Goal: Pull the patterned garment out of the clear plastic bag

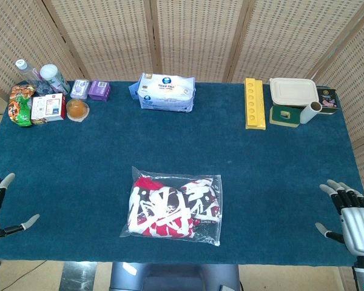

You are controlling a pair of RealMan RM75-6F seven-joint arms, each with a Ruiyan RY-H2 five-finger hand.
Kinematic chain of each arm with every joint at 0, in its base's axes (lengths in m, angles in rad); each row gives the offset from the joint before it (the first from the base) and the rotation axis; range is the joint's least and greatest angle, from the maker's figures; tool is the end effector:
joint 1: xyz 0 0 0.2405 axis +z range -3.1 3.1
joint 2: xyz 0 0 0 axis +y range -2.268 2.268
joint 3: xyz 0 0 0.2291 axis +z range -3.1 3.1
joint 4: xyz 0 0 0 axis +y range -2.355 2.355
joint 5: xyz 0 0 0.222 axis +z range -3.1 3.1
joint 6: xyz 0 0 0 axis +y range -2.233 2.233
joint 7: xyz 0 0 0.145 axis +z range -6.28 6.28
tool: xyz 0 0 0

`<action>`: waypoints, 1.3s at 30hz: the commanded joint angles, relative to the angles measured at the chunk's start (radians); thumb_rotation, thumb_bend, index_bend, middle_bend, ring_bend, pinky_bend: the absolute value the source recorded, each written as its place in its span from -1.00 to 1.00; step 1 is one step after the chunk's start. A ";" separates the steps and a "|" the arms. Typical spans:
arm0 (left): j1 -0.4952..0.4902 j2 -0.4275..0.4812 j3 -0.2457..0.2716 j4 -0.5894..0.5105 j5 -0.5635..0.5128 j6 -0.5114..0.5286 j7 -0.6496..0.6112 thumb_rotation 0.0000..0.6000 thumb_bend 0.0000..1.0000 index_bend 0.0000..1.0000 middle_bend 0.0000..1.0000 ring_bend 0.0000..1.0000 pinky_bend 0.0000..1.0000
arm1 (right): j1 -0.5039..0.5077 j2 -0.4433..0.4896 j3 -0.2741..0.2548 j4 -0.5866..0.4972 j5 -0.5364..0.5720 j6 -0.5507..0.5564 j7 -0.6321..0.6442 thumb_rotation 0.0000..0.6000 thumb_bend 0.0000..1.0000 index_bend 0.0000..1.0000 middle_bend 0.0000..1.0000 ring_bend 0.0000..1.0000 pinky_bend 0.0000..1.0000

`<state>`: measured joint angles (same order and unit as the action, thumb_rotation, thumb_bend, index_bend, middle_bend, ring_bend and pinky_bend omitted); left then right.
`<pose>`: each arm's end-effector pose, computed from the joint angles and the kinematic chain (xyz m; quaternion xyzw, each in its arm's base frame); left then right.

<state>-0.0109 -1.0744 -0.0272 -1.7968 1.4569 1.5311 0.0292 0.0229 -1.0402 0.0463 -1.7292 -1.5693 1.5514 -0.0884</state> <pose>-0.2746 0.1530 0.1380 -0.5428 -0.4444 -0.3963 0.5924 -0.2724 -0.1614 0.1531 0.6011 -0.3571 0.3882 0.6004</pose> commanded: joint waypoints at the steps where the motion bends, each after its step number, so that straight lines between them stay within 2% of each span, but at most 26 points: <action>1: 0.000 -0.001 0.000 0.001 -0.003 -0.003 0.002 0.39 -0.81 -0.88 -0.70 -0.84 -0.85 | 0.003 0.000 0.000 -0.001 0.002 -0.005 -0.001 1.00 -0.67 -0.58 -0.66 -0.67 -0.64; 15: 0.009 0.021 0.007 -0.011 0.011 0.004 -0.007 0.37 -0.81 -0.88 -0.70 -0.84 -0.85 | 0.002 -0.008 -0.005 0.010 -0.005 -0.003 0.013 1.00 -0.67 -0.57 -0.66 -0.67 -0.64; 22: -0.015 0.036 0.007 -0.027 0.034 -0.027 -0.005 0.36 -0.82 -0.88 -0.70 -0.84 -0.85 | -0.002 -0.007 -0.004 0.010 -0.001 0.000 0.012 1.00 -0.67 -0.57 -0.66 -0.68 -0.64; 31: -0.102 0.095 0.020 -0.116 0.098 -0.154 0.059 0.36 -0.85 -0.88 -0.70 -0.84 -0.85 | -0.006 -0.012 -0.007 0.020 -0.004 0.004 0.021 1.00 -0.67 -0.57 -0.66 -0.67 -0.64; 36: -0.181 0.093 0.006 -0.166 0.121 -0.253 0.128 0.36 -0.85 -0.88 -0.70 -0.84 -0.85 | -0.004 -0.012 -0.012 0.018 -0.016 0.003 0.019 1.00 -0.67 -0.57 -0.66 -0.67 -0.64; 39: -0.235 0.073 -0.014 -0.187 0.100 -0.322 0.177 0.36 -0.86 -0.89 -0.75 -0.85 -0.85 | -0.005 -0.010 -0.013 0.018 -0.018 0.004 0.017 1.00 -0.67 -0.57 -0.66 -0.67 -0.64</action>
<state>-0.2019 -0.9865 -0.0243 -1.9605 1.5668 1.2601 0.1650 0.0186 -1.0508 0.0337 -1.7113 -1.5875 1.5554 -0.0713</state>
